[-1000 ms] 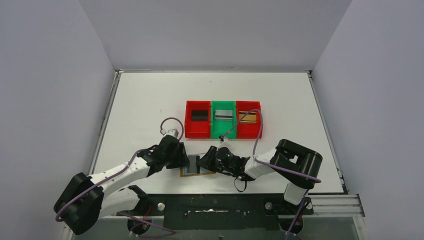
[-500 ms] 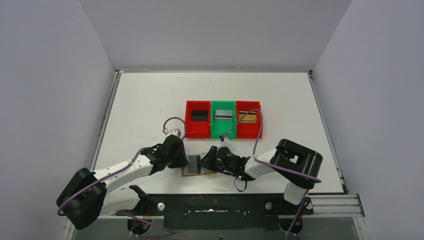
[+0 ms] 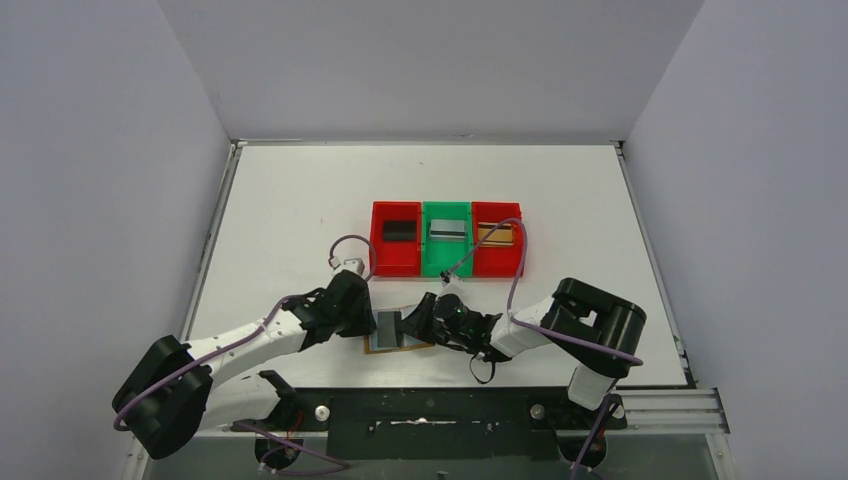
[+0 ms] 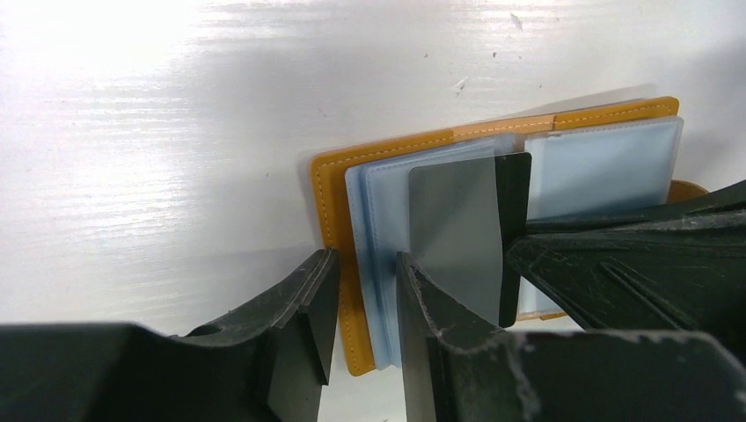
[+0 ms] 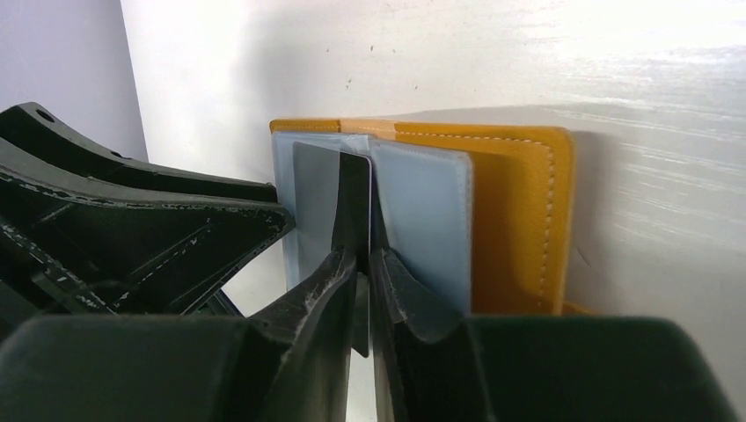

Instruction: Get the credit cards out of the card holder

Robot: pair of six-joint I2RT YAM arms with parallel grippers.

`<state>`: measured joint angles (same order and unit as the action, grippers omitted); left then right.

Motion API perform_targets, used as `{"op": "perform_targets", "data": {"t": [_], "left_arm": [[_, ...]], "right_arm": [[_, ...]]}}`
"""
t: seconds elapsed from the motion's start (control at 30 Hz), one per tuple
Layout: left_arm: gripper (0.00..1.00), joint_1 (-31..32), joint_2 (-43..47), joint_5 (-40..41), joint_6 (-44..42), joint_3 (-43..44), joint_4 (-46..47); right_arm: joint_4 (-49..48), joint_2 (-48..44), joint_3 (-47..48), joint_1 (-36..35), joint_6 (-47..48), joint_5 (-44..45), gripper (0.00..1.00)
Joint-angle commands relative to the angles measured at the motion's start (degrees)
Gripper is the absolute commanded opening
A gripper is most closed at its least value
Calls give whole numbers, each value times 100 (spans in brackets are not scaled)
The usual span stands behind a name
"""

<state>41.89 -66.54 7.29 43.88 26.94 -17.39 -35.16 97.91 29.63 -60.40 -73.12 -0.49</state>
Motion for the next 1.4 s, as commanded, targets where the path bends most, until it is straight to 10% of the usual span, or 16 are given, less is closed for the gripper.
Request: {"op": "perform_targets", "data": {"t": [0.0, 0.37, 0.63, 1.17, 1.37], "left_arm": [[27, 91, 10, -224, -117, 28, -101], [26, 91, 69, -278, -157, 48, -97], [24, 83, 192, -253, -130, 13, -134], [24, 90, 179, -431, -211, 79, -42], [44, 92, 610, -587, -249, 423, -40]], "right_arm": [[73, -223, 43, 11, -7, 202, 21], [86, -90, 175, -26, 153, 117, 21], [3281, -348, 1610, -634, 701, 1725, 2], [2071, -936, 556, -289, 497, 1102, 5], [1694, -652, 550, -250, 424, 816, 5]]}}
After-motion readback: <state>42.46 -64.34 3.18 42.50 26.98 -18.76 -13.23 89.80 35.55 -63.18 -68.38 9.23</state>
